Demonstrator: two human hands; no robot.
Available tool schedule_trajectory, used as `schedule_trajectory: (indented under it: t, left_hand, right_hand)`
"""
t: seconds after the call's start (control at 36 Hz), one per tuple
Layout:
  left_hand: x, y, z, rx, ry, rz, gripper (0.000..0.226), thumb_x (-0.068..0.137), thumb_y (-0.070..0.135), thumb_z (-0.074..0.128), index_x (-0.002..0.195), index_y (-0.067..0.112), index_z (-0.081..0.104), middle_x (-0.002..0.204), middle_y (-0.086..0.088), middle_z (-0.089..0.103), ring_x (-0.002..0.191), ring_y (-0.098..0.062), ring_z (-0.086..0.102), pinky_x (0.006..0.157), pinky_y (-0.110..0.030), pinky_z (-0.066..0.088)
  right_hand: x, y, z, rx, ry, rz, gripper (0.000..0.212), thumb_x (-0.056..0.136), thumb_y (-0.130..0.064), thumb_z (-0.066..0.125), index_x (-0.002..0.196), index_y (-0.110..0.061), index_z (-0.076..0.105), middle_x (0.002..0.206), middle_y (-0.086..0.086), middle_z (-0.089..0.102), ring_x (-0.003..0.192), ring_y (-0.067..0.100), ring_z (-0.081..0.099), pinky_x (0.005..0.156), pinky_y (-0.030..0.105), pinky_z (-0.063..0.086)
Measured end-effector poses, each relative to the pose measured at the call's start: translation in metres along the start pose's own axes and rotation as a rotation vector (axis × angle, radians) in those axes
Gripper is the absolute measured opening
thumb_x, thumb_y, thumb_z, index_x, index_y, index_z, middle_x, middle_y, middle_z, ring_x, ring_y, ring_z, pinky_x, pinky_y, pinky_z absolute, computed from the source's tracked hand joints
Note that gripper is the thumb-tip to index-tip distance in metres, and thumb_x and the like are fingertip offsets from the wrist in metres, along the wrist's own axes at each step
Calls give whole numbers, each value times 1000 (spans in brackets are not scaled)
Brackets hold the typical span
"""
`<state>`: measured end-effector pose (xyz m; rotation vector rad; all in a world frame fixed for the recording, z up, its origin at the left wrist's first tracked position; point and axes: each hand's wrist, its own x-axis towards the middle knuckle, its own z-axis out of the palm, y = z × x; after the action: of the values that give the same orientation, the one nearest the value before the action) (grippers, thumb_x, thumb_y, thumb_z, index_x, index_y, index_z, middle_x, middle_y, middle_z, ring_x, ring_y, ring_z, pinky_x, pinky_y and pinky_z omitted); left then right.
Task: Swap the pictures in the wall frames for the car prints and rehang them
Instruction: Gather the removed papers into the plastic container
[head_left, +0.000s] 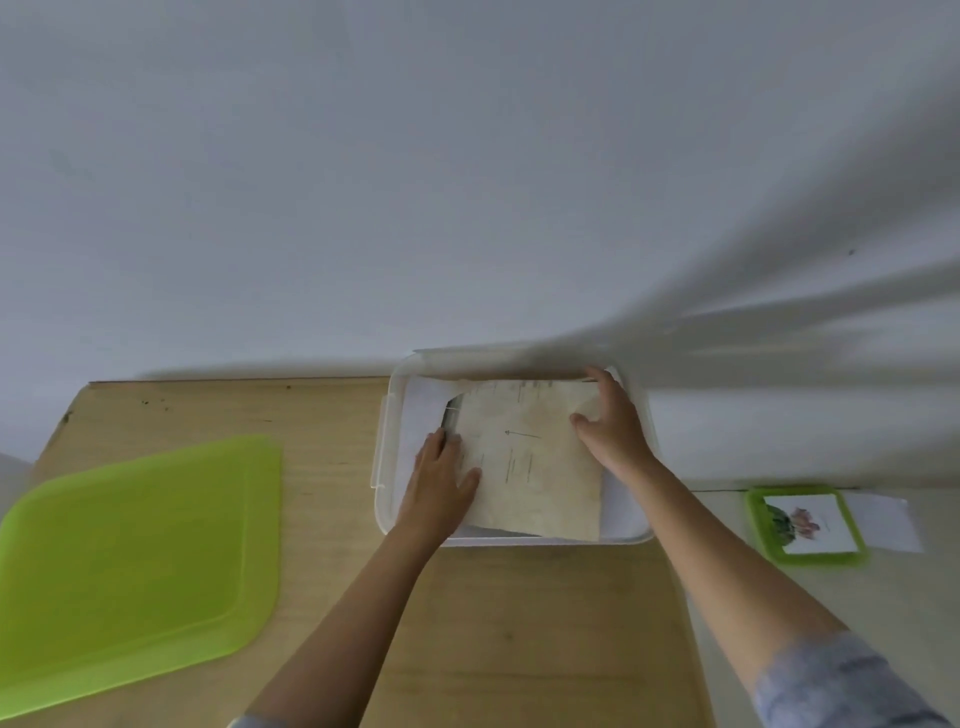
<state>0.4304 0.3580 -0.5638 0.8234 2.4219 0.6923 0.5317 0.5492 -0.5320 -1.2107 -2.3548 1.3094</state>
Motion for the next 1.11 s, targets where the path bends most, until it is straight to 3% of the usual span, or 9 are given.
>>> schedule_trajectory:
  t: [0.06, 0.17, 0.31, 0.5, 0.75, 0.94, 1.03, 1.11]
  left_hand:
    - [1, -2, 2, 73, -30, 8, 55, 92, 36, 49, 138, 11, 32, 151, -8, 20, 139, -25, 19, 113, -40, 26]
    - [3, -3, 5, 248, -30, 0, 65, 92, 45, 46, 145, 16, 22, 155, -7, 9, 143, -25, 9, 114, -41, 22]
    - [5, 1, 7, 321, 4, -16, 66, 91, 48, 46, 144, 18, 21, 155, -7, 10, 141, -25, 12, 111, -40, 24]
    - [3, -2, 4, 323, -22, -31, 69, 89, 49, 48, 145, 19, 20, 154, -5, 10, 141, -24, 14, 110, -39, 25]
    - [8, 3, -30, 137, -133, 40, 62, 92, 37, 51, 143, 11, 28, 148, -7, 26, 135, -24, 27, 108, -37, 30]
    - [-16, -34, -107, 2, 37, 152, 53, 93, 34, 49, 139, 11, 37, 141, -2, 38, 130, -18, 37, 105, -31, 33]
    - [-34, -78, -144, 34, 114, 131, 51, 93, 34, 49, 138, 10, 40, 139, -3, 41, 129, -20, 37, 104, -31, 33]
    - [-61, -138, -179, 119, 150, 82, 52, 94, 35, 47, 139, 10, 37, 140, -4, 39, 130, -22, 35, 103, -33, 34]
  right_hand:
    - [-4, 3, 0, -69, 65, -56, 59, 86, -2, 54, 139, -16, 34, 146, 5, 32, 135, 21, 31, 101, 23, 29]
    - [-29, 7, 8, -207, 171, -177, 51, 86, -5, 56, 133, -14, 40, 140, 5, 35, 132, 20, 30, 94, 18, 28]
    - [-41, 18, 29, -416, -161, -137, 58, 89, -28, 56, 140, -18, 31, 147, 2, 22, 139, 18, 16, 106, 26, 26]
    - [-34, 13, 34, -548, -202, -75, 61, 84, -41, 60, 136, -21, 34, 145, 2, 24, 135, 21, 22, 104, 33, 30]
    - [-36, -23, 30, -523, -205, -10, 61, 88, -34, 55, 140, -15, 29, 145, 6, 27, 133, 23, 27, 101, 34, 35]
    - [-52, -109, 64, -408, -119, -121, 56, 89, -28, 53, 139, -17, 33, 145, 5, 30, 133, 22, 30, 102, 37, 37]
    - [-70, -148, 98, -380, -120, -183, 49, 90, -27, 52, 136, -15, 38, 139, 4, 38, 130, 20, 35, 99, 34, 38]
    - [-92, -179, 143, -367, -113, -189, 51, 92, -27, 51, 139, -13, 35, 143, 6, 35, 134, 21, 31, 107, 37, 32]
